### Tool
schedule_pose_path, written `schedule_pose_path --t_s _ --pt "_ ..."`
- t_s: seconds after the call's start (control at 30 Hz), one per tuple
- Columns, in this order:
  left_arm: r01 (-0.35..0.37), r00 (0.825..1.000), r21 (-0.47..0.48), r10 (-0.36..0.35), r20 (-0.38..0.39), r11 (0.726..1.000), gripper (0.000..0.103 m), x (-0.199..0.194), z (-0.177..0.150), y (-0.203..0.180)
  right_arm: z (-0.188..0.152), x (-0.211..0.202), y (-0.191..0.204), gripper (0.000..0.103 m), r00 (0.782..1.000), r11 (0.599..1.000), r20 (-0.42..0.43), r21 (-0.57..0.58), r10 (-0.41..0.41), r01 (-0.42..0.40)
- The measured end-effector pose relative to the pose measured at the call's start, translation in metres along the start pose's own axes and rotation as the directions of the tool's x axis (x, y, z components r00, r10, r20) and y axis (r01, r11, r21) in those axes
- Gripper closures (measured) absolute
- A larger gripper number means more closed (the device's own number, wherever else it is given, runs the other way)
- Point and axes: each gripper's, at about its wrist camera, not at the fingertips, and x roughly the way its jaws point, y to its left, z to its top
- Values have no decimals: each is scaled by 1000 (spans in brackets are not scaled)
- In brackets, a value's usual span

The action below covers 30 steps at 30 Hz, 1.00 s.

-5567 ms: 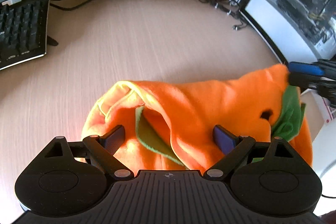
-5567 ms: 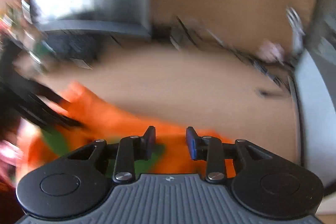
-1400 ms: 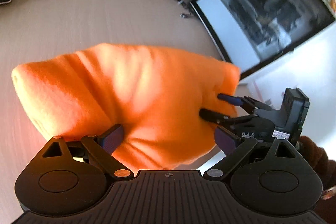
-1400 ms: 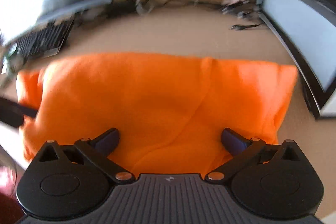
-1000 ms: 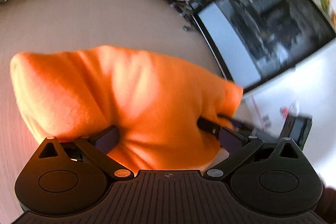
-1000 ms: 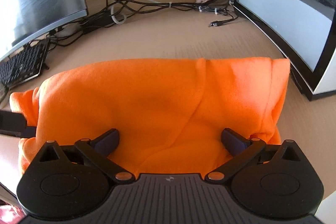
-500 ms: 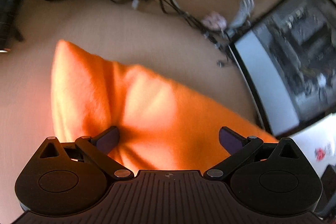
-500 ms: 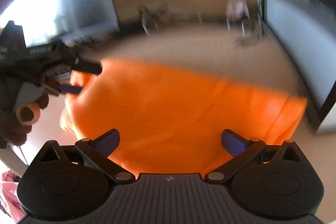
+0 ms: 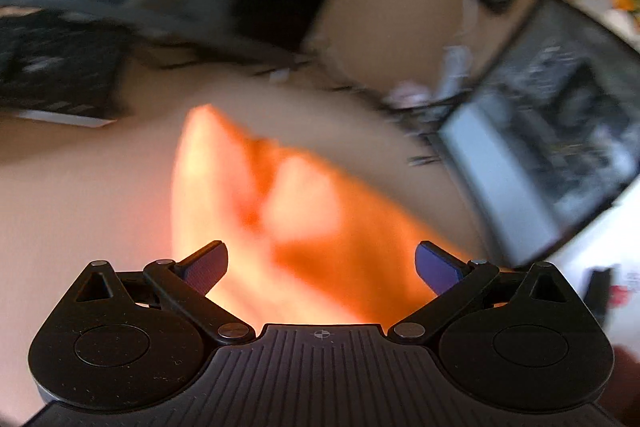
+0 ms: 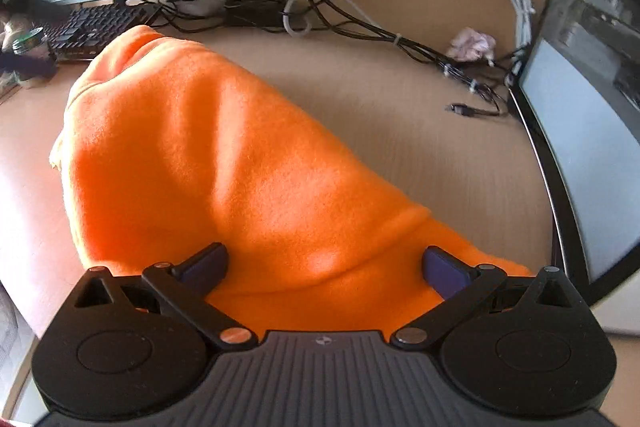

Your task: Fold clothes

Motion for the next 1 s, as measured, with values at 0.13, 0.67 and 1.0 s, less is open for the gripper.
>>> schedule_pose_path --t_s 0.13,0.67,1.0 --pt "203 979 43 -202 -25 978 1 43 24 -31 -10 -8 13 0 999 998 25 52 -45 44" --pt "277 940 5 -270 -206 961 1 63 -61 -2 27 -33 9 0 989 994 96 1 -111 112" --pt "141 967 -40 -146 -206 989 1 21 -52 8 3 -21 26 0 983 978 93 -122 -157 168"
